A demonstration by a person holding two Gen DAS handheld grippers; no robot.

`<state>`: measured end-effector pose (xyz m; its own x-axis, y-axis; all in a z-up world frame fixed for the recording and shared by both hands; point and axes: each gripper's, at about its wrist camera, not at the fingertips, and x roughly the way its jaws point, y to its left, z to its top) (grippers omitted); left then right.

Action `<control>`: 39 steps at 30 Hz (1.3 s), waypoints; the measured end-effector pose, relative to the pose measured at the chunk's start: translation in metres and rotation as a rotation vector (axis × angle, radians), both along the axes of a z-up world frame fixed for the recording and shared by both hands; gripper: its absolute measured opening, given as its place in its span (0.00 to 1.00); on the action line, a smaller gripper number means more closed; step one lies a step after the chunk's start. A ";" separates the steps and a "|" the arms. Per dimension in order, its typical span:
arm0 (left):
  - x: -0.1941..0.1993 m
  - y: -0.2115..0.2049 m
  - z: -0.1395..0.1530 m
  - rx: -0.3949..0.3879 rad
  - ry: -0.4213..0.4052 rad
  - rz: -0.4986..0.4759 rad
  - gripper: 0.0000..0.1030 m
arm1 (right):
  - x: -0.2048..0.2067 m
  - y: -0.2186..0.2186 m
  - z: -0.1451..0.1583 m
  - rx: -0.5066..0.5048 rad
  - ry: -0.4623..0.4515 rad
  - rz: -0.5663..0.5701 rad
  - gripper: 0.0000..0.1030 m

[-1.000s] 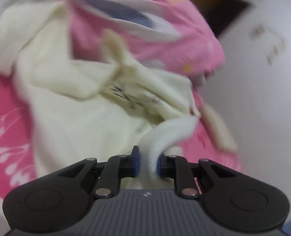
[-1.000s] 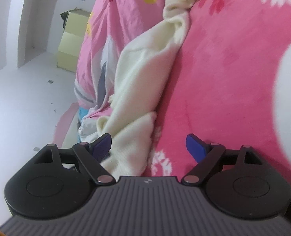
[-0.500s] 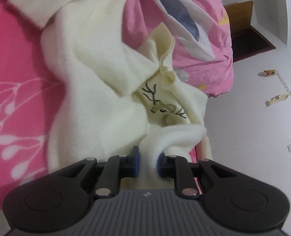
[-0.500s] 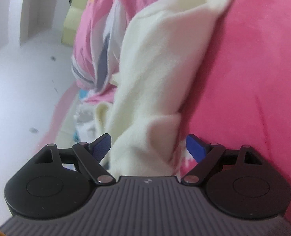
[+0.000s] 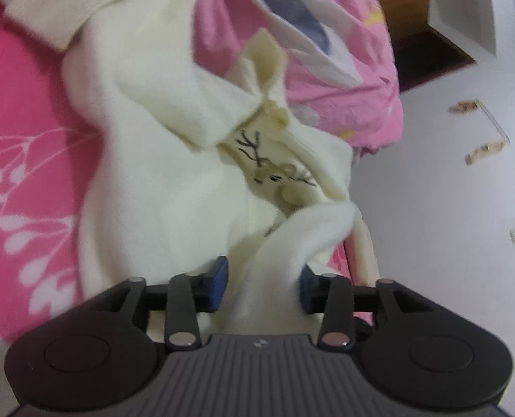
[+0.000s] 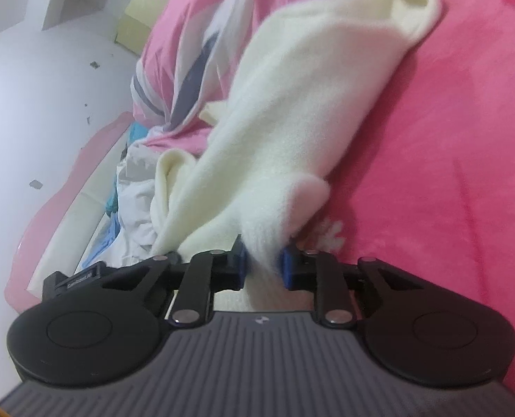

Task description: Fold clothes

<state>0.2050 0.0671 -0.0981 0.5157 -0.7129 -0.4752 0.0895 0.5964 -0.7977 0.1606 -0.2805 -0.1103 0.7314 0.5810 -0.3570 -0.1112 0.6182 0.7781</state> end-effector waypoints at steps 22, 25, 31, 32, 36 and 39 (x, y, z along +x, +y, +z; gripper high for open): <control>-0.150 0.037 0.045 0.452 -0.066 0.003 0.66 | -0.081 -0.075 -0.005 -0.282 0.008 -0.149 0.13; -0.161 0.022 0.026 0.457 -0.068 -0.013 0.66 | -0.090 -0.077 -0.003 -0.297 0.030 -0.157 0.13; -0.167 -0.009 0.007 0.571 -0.123 -0.042 0.60 | -0.109 -0.076 0.002 -0.345 0.048 -0.178 0.12; -0.168 -0.012 0.006 0.596 -0.138 -0.048 0.59 | -0.112 -0.075 0.007 -0.360 0.038 -0.185 0.11; -0.172 -0.017 0.006 0.626 -0.173 -0.054 0.54 | -0.129 -0.073 0.030 -0.425 -0.011 -0.220 0.11; -0.172 -0.017 0.005 0.619 -0.176 -0.051 0.54 | -0.142 -0.076 0.039 -0.472 -0.018 -0.249 0.10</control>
<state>0.0327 0.0505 -0.0929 0.5965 -0.3592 -0.7177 0.2278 0.9332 -0.2778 0.0181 -0.3564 -0.0717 0.8353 0.1684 -0.5234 0.0724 0.9100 0.4083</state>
